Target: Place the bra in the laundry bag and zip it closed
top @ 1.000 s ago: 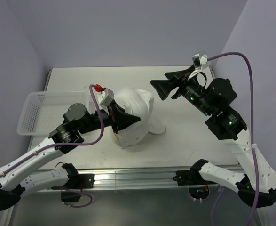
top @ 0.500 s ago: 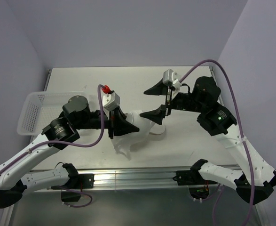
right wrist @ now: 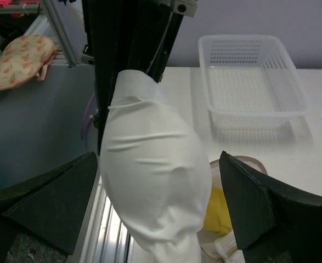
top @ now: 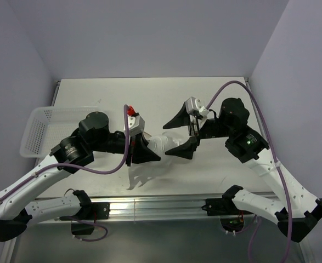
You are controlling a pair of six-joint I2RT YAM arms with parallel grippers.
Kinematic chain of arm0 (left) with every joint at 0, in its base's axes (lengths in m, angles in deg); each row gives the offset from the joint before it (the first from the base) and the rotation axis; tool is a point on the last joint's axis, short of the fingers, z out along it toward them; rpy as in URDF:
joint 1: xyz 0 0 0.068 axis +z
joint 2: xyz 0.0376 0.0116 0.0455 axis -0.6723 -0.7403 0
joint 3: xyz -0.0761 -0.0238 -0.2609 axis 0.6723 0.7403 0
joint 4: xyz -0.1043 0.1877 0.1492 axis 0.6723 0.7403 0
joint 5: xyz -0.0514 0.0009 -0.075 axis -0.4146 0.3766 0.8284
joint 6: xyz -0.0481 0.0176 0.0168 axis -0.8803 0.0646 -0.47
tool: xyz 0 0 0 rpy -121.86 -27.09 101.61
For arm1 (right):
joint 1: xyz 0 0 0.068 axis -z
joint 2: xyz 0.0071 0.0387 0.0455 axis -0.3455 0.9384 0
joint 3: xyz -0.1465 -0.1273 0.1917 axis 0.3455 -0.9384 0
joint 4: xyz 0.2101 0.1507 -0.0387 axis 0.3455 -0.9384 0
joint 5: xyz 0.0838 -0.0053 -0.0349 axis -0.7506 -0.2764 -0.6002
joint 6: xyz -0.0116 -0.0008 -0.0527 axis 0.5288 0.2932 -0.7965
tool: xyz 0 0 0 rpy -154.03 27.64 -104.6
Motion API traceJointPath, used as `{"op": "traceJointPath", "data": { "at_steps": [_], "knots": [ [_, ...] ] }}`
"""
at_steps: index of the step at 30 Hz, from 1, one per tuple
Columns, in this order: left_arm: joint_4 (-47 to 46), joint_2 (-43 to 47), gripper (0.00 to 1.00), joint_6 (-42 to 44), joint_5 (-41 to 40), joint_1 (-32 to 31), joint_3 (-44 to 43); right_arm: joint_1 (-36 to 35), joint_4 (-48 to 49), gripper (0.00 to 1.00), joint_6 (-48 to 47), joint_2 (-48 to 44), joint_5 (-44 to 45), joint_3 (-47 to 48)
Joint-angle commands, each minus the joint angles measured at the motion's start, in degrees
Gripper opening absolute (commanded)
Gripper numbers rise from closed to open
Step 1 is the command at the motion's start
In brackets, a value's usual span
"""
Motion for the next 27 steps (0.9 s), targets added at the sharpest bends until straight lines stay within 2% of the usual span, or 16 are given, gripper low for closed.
{"op": "traceJointPath", "data": {
  "at_steps": [1, 6, 14, 18, 20, 22, 23, 24, 26, 27],
  "knots": [
    [-2.06, 1.58, 0.00, 2.41, 1.43, -0.18, -0.80, -0.29, 7.72, 1.00, 6.35, -3.73, -3.04, -3.66],
    [-2.67, 2.63, 0.00, 3.91, -0.05, -0.18, -0.45, -0.72, 10.99, 1.00, 14.61, -1.82, -1.99, -7.02],
    [-3.20, 3.51, 0.00, 4.70, -0.15, -0.18, 0.17, -3.89, 13.62, 1.00, 16.74, -1.72, 0.64, -10.45],
    [-3.72, 4.30, 0.00, 4.87, -2.25, -0.18, 1.13, -4.42, 17.13, 0.95, 19.55, -2.60, 0.74, -11.68],
    [-3.90, 4.31, 0.01, 4.96, -3.13, -0.18, 1.31, -4.51, 18.63, 0.91, 21.48, -3.30, 1.44, -12.64],
    [-3.55, 4.39, 0.04, 4.61, -4.53, -0.26, 1.92, -4.51, 20.30, 0.75, 22.62, -4.52, 4.86, -13.61],
    [-3.55, 4.48, 0.07, 4.61, -5.15, -0.27, 1.92, -4.51, 20.74, 0.75, 22.98, -4.88, 5.83, -13.70],
    [-3.55, 4.66, 0.11, 4.09, -6.03, -0.27, 2.36, -4.51, 21.00, 0.64, 23.42, -5.06, 7.66, -13.62],
    [-4.43, 5.88, 0.19, 3.21, -9.00, -0.27, 3.93, -4.51, 20.92, 0.48, 24.29, -5.32, 9.52, -13.35],
    [-4.87, 6.41, 0.24, 2.86, -9.72, -0.27, 4.56, -4.42, 20.66, 0.44, 24.65, -5.23, 10.92, -13.26]
  ]
}}
